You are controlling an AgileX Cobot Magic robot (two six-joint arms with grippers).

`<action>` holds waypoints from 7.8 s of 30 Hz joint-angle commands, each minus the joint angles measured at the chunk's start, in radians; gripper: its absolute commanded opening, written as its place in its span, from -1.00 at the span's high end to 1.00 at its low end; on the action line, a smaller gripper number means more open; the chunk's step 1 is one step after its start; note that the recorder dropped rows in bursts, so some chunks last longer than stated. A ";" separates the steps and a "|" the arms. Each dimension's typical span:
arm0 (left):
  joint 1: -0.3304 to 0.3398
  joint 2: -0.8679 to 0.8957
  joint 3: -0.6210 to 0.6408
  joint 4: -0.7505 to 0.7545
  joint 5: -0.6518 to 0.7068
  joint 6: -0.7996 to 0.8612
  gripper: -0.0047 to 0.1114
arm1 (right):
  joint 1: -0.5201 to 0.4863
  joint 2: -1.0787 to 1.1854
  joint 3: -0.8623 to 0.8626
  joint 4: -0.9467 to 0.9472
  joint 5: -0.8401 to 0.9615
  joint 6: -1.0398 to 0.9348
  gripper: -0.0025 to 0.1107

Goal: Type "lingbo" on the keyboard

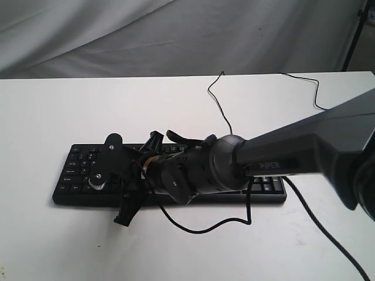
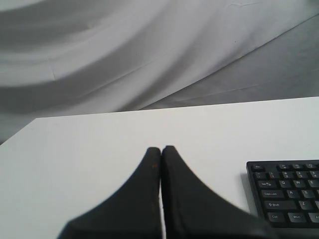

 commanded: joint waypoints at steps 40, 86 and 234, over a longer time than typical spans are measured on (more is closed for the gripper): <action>-0.004 0.003 0.005 -0.001 -0.004 -0.003 0.91 | -0.137 -0.093 0.110 -0.004 -0.080 0.012 0.96; -0.004 0.003 0.005 -0.001 -0.004 -0.003 0.91 | -0.125 -0.663 0.394 -0.002 0.012 0.062 0.96; -0.004 0.003 0.005 -0.001 -0.004 -0.003 0.91 | -0.639 -2.062 1.275 -0.230 0.288 0.590 0.96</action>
